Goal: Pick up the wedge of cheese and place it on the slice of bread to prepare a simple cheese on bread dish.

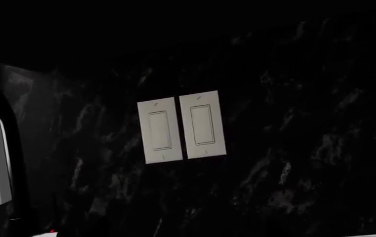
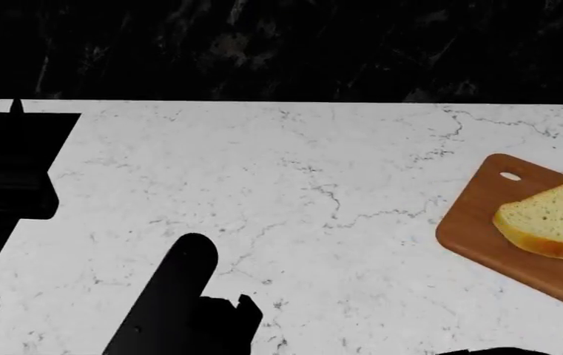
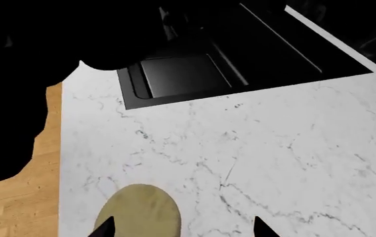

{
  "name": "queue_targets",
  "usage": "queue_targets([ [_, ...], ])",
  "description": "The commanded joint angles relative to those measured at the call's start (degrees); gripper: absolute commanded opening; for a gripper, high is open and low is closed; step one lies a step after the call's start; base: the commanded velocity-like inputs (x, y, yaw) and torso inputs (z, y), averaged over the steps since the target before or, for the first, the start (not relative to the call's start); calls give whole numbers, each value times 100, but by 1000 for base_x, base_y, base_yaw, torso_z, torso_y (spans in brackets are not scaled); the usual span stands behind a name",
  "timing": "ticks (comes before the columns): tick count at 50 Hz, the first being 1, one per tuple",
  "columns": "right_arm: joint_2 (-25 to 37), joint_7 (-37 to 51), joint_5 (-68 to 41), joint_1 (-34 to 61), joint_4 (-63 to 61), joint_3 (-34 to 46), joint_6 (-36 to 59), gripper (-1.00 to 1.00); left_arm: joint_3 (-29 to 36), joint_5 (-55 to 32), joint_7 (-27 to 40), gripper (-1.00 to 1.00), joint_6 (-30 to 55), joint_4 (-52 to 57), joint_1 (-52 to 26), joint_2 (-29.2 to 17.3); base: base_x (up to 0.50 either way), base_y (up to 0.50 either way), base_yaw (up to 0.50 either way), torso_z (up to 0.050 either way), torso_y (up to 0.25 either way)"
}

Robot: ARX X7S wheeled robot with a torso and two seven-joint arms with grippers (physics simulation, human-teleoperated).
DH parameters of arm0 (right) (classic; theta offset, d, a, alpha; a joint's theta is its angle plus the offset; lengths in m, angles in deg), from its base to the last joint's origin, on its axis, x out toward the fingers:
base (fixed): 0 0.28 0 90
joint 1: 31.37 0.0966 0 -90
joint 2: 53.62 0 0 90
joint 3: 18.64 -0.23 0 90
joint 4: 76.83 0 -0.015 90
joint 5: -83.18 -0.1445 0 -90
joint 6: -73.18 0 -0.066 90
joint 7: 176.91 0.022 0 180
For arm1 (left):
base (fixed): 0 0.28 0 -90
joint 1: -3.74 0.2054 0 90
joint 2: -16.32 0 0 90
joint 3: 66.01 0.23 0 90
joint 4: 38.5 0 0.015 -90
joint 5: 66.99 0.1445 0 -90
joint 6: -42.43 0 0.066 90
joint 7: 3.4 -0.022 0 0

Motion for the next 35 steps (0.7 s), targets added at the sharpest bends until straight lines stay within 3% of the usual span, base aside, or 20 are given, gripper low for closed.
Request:
queue_targets([
  [1, -411, 232, -260, 494, 199, 525, 10, 100, 2, -40, 9, 100, 6, 2, -6, -9, 0, 0, 0, 0, 0],
  [9, -634, 951, -1017, 864, 361, 932, -148, 100, 1, -60, 12, 100, -26, -12, 0, -17, 0, 0, 0, 0, 0],
  [35, -309, 983, -342, -1, 86, 1598, -349, 100, -14, -123, 48, 100, -117, 57, 34, -45, 0, 0, 0, 0, 0],
])
